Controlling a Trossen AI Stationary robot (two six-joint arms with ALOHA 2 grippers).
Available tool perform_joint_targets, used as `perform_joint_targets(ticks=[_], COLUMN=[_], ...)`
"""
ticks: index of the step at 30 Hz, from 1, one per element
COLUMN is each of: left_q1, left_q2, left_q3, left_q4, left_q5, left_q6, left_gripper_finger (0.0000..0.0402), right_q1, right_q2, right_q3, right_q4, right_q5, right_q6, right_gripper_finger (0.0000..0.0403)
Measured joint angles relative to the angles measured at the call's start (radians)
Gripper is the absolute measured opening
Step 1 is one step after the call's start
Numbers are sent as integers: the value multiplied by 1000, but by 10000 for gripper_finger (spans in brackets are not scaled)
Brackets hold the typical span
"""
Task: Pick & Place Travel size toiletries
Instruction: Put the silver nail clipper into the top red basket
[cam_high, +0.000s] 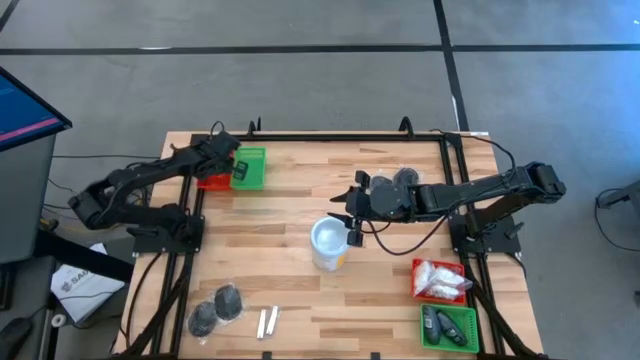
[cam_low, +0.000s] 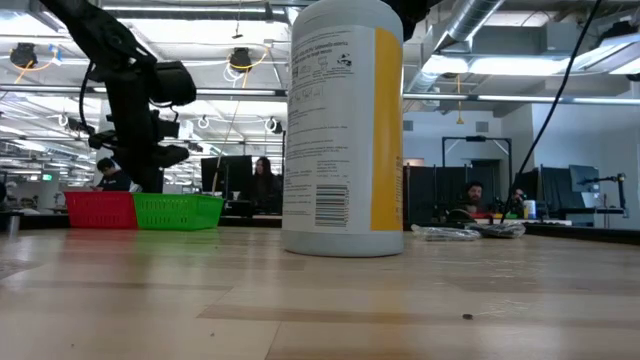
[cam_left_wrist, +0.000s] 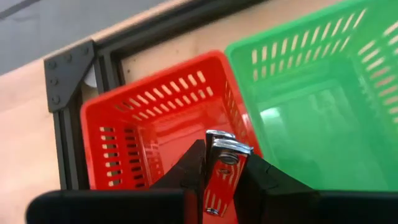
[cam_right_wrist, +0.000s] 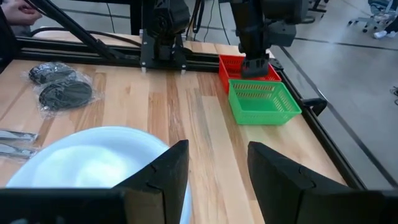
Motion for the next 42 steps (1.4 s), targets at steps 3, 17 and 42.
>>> perform_joint_targets(ticks=[3,17,42], left_q1=[0,2,-56], left_q2=[19,20,-123], left_q3=[0,0,-1], left_q4=[0,-42,-43], left_q5=[0,21,67], left_q6=[-1,-47,35], left_gripper_finger=[38,49,81], right_q1=[1,1,-1], right_q2=[0,0,0], right_q3=[0,0,0], right_q4=[0,-15,-14], right_q5=[0,0,0], right_q6=[2,3,2], right_gripper_finger=[154,154,154])
